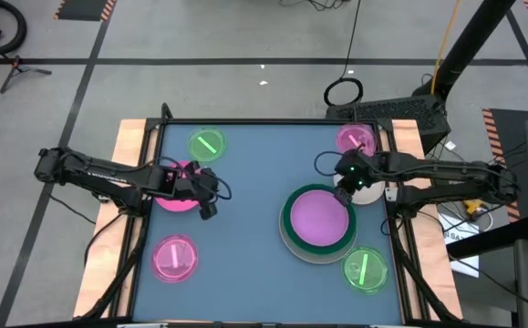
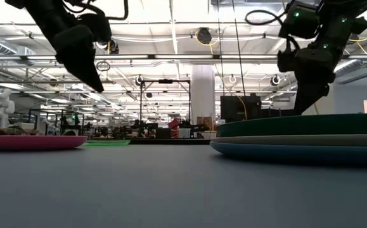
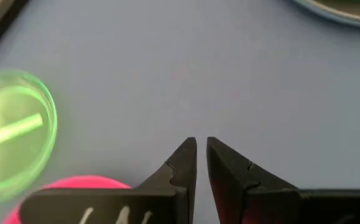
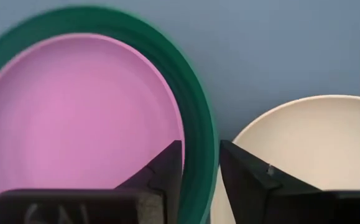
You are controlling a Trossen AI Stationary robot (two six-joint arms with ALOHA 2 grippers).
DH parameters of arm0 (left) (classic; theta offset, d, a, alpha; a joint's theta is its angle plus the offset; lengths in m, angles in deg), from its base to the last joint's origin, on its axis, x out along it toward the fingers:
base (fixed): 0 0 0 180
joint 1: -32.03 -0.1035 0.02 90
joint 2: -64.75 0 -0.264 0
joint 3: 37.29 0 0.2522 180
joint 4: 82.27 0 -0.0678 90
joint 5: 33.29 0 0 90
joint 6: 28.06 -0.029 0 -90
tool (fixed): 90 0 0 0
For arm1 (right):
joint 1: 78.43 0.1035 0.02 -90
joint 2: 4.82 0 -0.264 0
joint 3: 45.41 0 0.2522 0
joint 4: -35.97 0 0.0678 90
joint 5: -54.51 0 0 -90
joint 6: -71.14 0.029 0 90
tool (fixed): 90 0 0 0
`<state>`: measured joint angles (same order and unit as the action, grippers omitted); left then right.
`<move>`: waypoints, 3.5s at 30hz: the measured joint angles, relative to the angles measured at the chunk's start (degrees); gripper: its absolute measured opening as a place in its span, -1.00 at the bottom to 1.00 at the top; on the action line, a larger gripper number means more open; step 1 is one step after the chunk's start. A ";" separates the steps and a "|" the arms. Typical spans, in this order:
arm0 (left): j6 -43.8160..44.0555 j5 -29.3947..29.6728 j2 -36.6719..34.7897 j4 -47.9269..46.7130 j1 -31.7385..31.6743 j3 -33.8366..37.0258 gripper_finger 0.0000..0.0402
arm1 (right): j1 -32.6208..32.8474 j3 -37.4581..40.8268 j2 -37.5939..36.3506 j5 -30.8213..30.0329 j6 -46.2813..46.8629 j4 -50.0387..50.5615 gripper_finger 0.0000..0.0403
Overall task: Stack plastic plates
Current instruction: Stack the pink plate on top of the purple plate
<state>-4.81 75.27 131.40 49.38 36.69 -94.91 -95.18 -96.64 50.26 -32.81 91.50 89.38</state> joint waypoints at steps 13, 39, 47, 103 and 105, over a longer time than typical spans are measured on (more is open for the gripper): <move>34.43 4.82 10.66 -15.65 -1.88 0.00 -0.77 | 6.70 0.00 -12.42 -6.49 -3.07 -11.55 -0.42; 35.82 0.24 12.98 -13.60 0.75 -0.59 -0.83 | 8.28 -0.01 -15.06 -7.22 -5.96 -16.69 -0.42; 38.61 0.41 12.98 -13.51 -0.58 -0.59 -0.86 | 8.28 -0.01 -15.06 -7.22 -6.54 -16.69 -0.42; -28.51 3.49 25.43 8.33 9.84 -29.99 -0.94 | 8.22 -0.02 -15.06 -7.34 -9.56 -16.71 -0.42; -33.53 0.78 26.53 12.93 9.73 -30.01 -0.94 | 8.22 -0.02 -15.04 -7.33 -9.59 -16.68 -0.42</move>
<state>-38.35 76.05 157.93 62.31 46.43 -124.92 -86.96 -96.66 35.22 -40.14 81.91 72.70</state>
